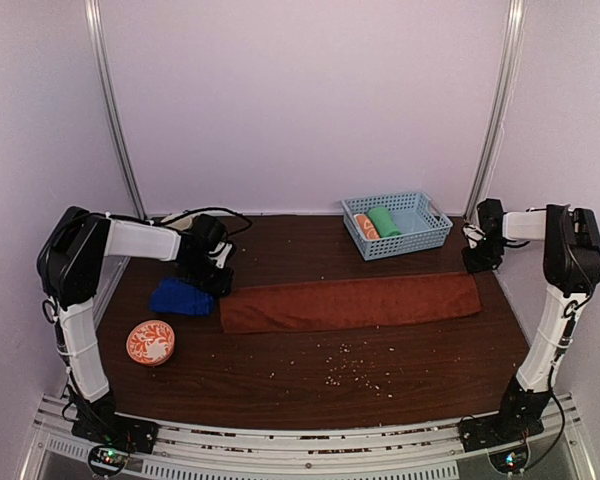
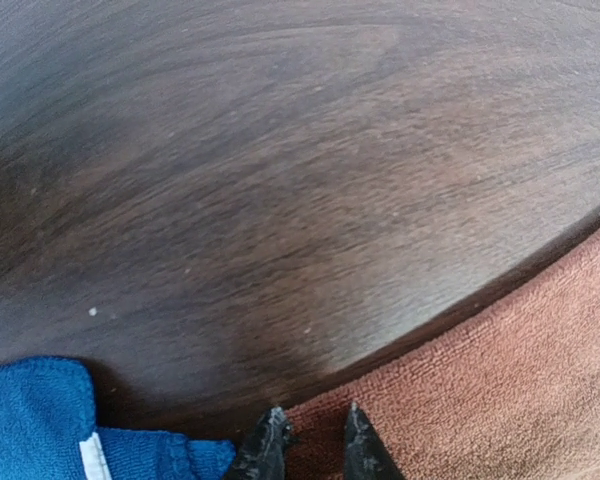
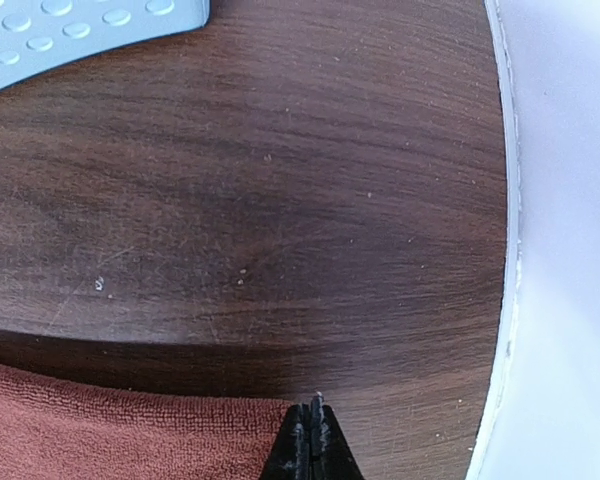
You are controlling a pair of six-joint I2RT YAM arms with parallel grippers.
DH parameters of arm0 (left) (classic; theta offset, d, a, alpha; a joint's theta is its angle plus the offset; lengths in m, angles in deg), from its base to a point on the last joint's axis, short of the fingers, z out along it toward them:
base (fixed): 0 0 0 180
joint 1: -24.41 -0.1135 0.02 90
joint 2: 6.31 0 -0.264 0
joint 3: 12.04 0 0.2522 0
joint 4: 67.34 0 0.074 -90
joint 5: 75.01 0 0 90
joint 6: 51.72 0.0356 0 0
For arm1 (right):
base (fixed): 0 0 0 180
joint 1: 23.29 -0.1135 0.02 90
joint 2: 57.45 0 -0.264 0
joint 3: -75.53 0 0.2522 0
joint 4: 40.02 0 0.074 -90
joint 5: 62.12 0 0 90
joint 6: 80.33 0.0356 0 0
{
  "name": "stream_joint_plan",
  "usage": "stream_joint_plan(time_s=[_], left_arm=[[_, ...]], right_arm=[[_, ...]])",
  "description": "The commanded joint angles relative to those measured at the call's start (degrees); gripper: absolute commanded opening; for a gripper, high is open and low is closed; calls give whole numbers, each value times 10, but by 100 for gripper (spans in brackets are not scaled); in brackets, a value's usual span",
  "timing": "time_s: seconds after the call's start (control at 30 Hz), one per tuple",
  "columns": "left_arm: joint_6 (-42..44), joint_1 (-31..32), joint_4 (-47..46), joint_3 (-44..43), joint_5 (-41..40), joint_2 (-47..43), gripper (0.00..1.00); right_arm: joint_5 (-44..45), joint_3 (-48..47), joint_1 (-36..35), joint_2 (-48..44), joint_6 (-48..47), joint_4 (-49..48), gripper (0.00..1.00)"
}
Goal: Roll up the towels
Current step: Smooth out the towel at the center of the board, then pick up the towel from the center of the board.
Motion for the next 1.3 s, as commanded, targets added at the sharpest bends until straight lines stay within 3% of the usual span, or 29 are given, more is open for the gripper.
stream_joint_plan(time_s=[0.0,0.17,0.33,1.2,1.27], left_arm=[[-29,-8,-12,18,-22,-26,21],[-22,-8,-28,19,23,-38,26],[-17,-8,-29,21,29,-52,29],[-17,-7,-25,26,22,-56,31],[-17,-7,-24,24,19,-58,31]], right_arm=[[12,-3,-3,3,14,-20,1],[-31,17,-2,-32,23,-8,22],[-76,37,7,-62,24,24,34],[-49,70,5,19,11,62,42],[-42,71,5,27,9,62,32]])
